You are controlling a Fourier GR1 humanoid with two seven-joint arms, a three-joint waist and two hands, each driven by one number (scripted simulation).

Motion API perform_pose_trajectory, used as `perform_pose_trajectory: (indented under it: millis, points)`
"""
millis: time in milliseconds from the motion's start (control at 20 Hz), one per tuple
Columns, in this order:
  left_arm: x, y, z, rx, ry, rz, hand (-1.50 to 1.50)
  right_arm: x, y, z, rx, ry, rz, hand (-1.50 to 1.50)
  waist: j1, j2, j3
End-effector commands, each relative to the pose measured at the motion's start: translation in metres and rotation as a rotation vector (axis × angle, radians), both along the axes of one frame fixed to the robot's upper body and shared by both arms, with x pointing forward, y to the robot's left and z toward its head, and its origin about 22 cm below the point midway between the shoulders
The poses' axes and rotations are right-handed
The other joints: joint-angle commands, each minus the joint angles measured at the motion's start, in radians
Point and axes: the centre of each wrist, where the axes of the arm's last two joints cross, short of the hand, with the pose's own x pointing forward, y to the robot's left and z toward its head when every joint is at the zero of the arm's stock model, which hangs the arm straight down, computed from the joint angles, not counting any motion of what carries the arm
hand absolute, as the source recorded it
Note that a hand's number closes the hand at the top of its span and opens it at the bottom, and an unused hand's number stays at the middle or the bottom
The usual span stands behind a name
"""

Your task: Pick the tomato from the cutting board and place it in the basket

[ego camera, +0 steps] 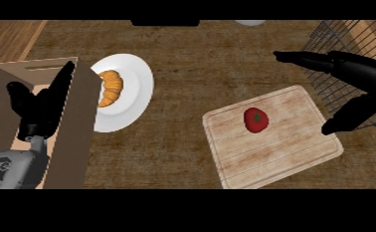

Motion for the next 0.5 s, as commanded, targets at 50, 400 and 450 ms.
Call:
perform_pose_trajectory:
  millis: [50, 400, 450]
  points:
    - [0.000, 0.003, -0.011, -0.005, 0.007, -0.012, 0.00, -0.004, 0.027, -0.058, 0.073, -0.005, 0.051, -1.50, -0.001, 0.000, -0.001]
    - [-0.005, -0.003, -0.003, -0.004, -0.007, -0.013, 0.00, 0.025, 0.045, -0.093, 0.112, 0.065, 0.040, -1.50, 0.006, 0.000, -0.001]
    - [0.000, -0.003, 0.002, -0.004, 0.004, -0.027, 0.00, 0.030, 0.052, -0.098, 0.090, 0.062, 0.047, -1.50, 0.006, 0.000, -0.001]
